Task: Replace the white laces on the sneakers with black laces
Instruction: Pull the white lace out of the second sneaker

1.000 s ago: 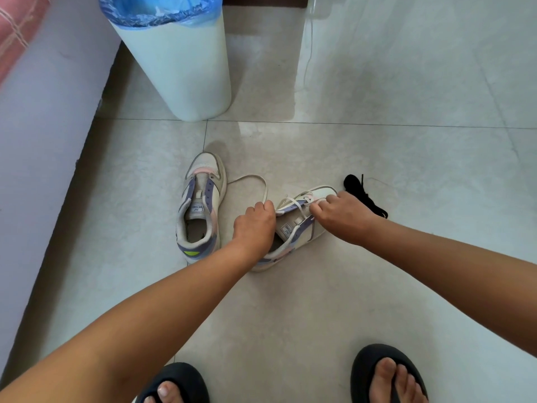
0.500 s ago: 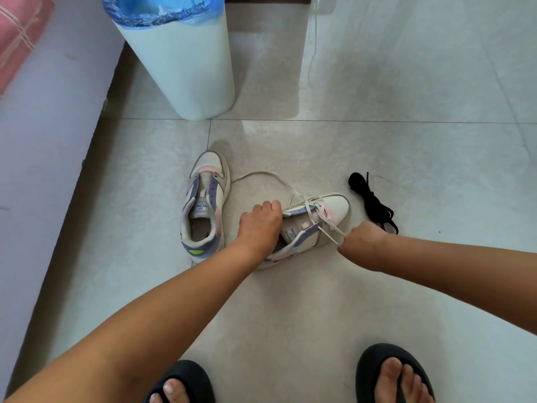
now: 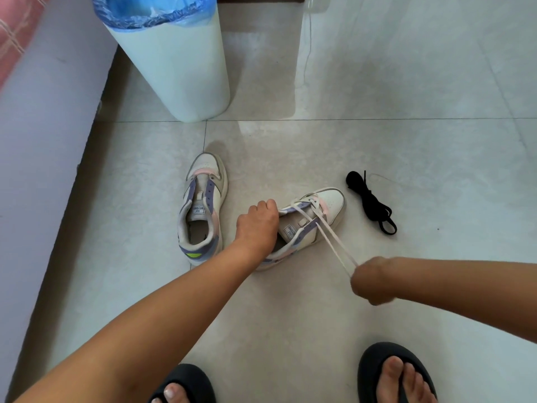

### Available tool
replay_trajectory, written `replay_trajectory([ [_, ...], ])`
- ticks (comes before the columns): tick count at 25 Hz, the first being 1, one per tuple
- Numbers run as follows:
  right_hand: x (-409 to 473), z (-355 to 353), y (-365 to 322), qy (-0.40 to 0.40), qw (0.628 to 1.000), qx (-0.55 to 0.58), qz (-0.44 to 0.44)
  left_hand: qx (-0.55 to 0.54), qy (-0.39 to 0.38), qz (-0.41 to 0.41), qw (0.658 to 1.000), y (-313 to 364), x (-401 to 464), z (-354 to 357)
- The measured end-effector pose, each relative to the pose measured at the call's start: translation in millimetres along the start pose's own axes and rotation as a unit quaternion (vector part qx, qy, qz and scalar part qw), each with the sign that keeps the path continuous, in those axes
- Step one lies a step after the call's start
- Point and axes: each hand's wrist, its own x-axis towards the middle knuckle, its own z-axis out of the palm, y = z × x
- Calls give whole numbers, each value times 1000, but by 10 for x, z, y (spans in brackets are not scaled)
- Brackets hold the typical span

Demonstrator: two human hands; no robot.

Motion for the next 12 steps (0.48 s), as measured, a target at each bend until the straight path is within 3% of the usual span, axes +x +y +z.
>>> replay_trajectory([
  [1, -19, 14, 7, 7, 1000, 24, 18, 0, 1, 2, 1000, -7, -1, 1],
  [3, -1, -151, 179, 141, 975, 139, 96, -4, 3, 5, 1000, -16, 11, 2],
  [6, 181, -466, 331, 320, 889, 283, 166, -5, -1, 10, 1000, -18, 8, -7],
  [9, 300, -545, 267, 336, 873, 310, 173, -3, 0, 6, 1000, -16, 3, -11],
  [11, 253, -442, 182, 306, 901, 273, 143, -4, 1, 2, 1000, -11, 5, -18],
  [12, 212, -333, 135, 250, 933, 236, 102, -3, 1, 0, 1000, -8, 6, -20],
])
